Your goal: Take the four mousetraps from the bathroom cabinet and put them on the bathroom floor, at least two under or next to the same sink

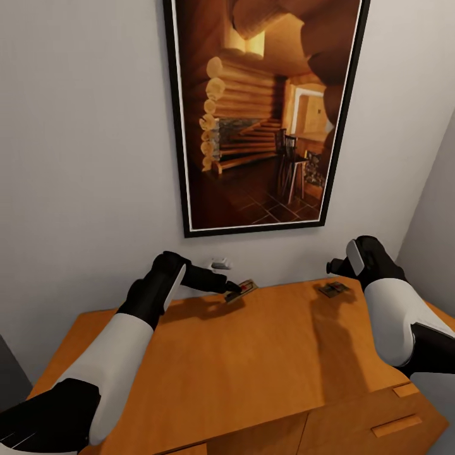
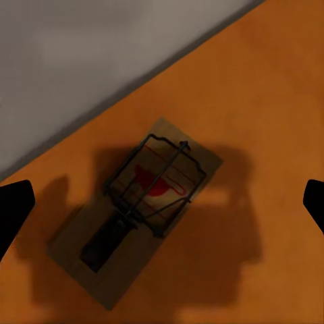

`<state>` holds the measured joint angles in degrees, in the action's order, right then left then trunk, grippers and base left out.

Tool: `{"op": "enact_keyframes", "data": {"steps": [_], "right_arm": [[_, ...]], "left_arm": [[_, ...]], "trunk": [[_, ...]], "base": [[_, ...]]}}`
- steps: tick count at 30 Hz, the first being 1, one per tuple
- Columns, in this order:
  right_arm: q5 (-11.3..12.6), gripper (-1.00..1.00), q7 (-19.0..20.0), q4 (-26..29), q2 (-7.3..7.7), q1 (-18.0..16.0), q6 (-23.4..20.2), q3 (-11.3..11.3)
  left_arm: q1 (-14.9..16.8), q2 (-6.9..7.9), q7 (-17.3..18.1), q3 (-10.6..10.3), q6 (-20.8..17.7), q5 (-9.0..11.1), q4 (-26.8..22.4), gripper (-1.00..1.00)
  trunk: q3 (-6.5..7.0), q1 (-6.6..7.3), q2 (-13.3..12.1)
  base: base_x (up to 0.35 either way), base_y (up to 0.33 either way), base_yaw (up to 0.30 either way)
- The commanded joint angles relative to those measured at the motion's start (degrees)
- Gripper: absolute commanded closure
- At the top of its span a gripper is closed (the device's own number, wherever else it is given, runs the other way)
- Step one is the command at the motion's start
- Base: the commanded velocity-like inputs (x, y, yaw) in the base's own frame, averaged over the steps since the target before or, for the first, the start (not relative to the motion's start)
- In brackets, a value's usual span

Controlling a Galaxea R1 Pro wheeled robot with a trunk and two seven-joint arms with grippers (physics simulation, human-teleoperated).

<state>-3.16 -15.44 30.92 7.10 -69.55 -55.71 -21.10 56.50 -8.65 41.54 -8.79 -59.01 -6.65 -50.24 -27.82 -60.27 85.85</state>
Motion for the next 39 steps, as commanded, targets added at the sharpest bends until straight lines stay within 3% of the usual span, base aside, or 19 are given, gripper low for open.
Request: {"op": "enact_keyframes", "data": {"steps": [1,17,39], "right_arm": [[-0.3,-1.0,0.1,0.0,-0.04,-0.1,-0.2,-0.2],[-0.3,-1.0,-0.1,-3.2,-1.25,-0.1,3.3,-0.4],[-0.4,-1.0,-0.2,-4.1,-0.74,-0.1,4.6,-0.4]], "left_arm": [[0.0,-0.04,0.5,0.1,-0.2,-0.5,0.0,1.0],[0.0,-0.42,0.5,0.1,-0.2,1.8,0.1,1.0],[0.0,-0.75,0.3,0.1,-0.2,1.9,-0.1,1.0]], "trunk": [[-0.07,0.0,0.0],[-0.07,0.0,0.0],[-0.07,0.0,0.0]], "base": [[0.0,0.0,0.0],[0.0,0.0,0.0],[0.035,0.0,0.0]]}}
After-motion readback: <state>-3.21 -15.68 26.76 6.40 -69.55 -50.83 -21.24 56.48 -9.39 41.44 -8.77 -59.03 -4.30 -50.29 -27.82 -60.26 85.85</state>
